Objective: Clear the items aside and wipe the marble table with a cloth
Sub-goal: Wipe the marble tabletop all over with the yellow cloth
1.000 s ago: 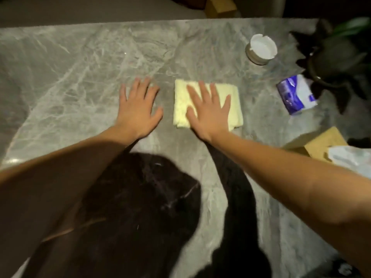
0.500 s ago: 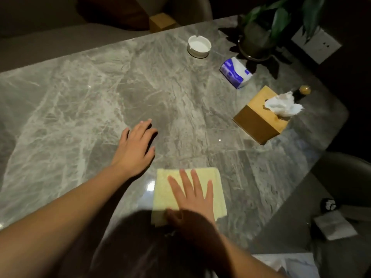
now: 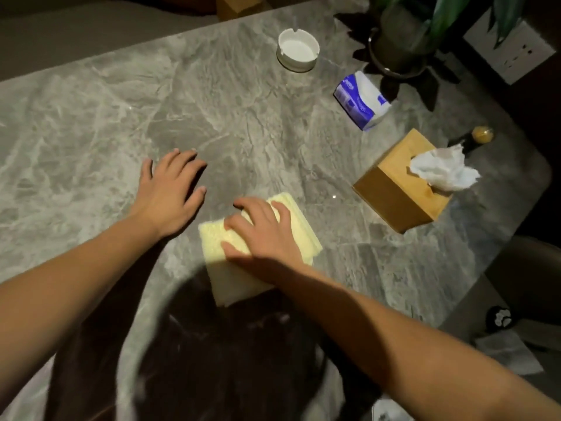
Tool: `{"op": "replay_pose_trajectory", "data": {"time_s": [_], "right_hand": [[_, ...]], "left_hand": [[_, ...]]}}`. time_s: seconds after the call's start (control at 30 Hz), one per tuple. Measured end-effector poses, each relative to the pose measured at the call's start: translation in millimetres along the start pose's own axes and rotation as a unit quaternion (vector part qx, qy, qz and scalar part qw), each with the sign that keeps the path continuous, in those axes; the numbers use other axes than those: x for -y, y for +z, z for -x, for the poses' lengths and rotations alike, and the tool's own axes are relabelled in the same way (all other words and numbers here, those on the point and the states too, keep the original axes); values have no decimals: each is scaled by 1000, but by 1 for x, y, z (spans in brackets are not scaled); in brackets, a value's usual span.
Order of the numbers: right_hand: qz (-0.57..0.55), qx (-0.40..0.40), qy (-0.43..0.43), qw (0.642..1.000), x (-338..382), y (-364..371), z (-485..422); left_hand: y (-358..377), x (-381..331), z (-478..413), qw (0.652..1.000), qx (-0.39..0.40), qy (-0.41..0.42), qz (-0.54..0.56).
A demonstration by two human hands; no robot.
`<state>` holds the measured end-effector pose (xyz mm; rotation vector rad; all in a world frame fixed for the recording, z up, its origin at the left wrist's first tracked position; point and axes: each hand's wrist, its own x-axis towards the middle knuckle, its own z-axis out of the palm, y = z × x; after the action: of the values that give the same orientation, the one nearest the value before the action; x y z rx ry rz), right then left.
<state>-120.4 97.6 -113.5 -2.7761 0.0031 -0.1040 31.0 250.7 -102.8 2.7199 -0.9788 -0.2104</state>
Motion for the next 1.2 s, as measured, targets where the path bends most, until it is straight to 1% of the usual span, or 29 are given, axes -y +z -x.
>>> {"op": "replay_pose_trajectory", "data": {"time_s": [0.07,0.13,0.23,0.33,0.43,0.53,0.67,0.77,0.83,1.03,1.2], "right_hand": [[-7,-19,-21,1000,-17,-5,-42],[-16,-24,-50,998,-34,-9,-82],[-28,-34,-47,998,-53,-15,-137],[-33,-39,-18,998,-66,-20,-188],[-16,-35,-20,999,-73,-22,-223],[2,-27,-34,999,-71,-22,-227],[8,-28,-38,999,-68,-27,-193],[5,-9,-33,999,-67,-33,-138],[9,6,-23,1000,-66,-34,-91],[40,74,58,995,-50,-40,59],[52,75,124,988,-20,-38,170]], "left_hand": [[3,-5,-9,1000,-18,-8,21],[6,-8,-12,997,-54,-20,54],[7,-7,-14,988,-95,-80,92],[7,-7,-17,980,-95,-147,91],[8,-8,-19,983,-80,-148,74],[9,-5,-20,984,-79,-148,62],[12,-4,-17,985,-98,-131,48],[10,-6,-15,987,-91,-127,36],[7,-5,-15,989,-69,-123,34],[-5,-3,8,994,26,-105,21],[-11,7,49,994,61,-87,-18]]}}
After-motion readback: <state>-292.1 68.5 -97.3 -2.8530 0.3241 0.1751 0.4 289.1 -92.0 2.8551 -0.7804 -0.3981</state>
